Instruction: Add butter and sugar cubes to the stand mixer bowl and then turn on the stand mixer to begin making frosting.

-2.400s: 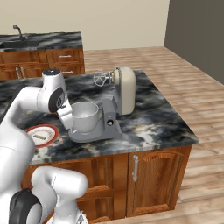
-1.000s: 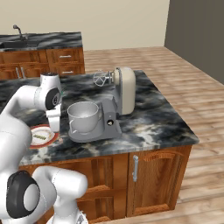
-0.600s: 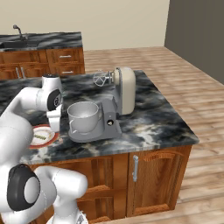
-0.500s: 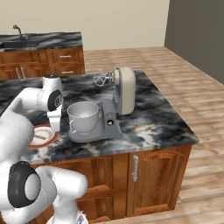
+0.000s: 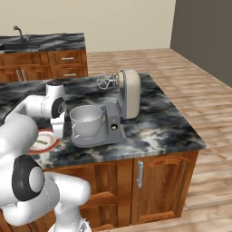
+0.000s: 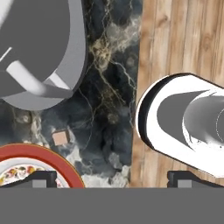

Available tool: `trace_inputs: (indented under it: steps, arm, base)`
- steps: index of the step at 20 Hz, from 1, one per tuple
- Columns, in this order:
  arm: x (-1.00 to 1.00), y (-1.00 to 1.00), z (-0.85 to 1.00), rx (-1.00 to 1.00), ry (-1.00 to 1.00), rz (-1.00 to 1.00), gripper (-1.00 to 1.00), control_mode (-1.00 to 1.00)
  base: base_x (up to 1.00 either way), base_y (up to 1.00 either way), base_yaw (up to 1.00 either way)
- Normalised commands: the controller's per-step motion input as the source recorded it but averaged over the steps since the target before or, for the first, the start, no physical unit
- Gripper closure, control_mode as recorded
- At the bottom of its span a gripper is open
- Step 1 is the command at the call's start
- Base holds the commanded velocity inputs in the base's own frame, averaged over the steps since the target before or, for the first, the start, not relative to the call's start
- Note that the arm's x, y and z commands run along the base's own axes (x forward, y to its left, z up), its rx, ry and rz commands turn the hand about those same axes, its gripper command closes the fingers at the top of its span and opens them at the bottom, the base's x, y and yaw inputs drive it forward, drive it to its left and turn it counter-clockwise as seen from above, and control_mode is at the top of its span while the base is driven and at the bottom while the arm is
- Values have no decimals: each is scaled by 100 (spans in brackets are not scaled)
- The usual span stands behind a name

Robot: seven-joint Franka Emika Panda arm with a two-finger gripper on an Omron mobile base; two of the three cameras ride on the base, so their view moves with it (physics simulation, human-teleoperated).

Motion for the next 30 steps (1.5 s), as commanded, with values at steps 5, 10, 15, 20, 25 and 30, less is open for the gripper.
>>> trace_inputs:
  steps: [5,10,15,20,25,30]
  arm:
    - [0,13,-32,-1,0,1,-100,-100]
    - [0,1,-33,0,0,0,-100,-100]
    - [13,0,-36,0,0,1,-100,-100]
    - [21,0,-38,0,0,0,-100,-100]
    - [34,0,-24,0,1,1,-100,-100]
    - [25,6,-8,0,6,0,-100,-100]
  base:
    - [0,0,0]
    - [0,0,0]
    - [0,0,0]
    - [0,0,0]
    - [0,0,0]
    - [0,0,0]
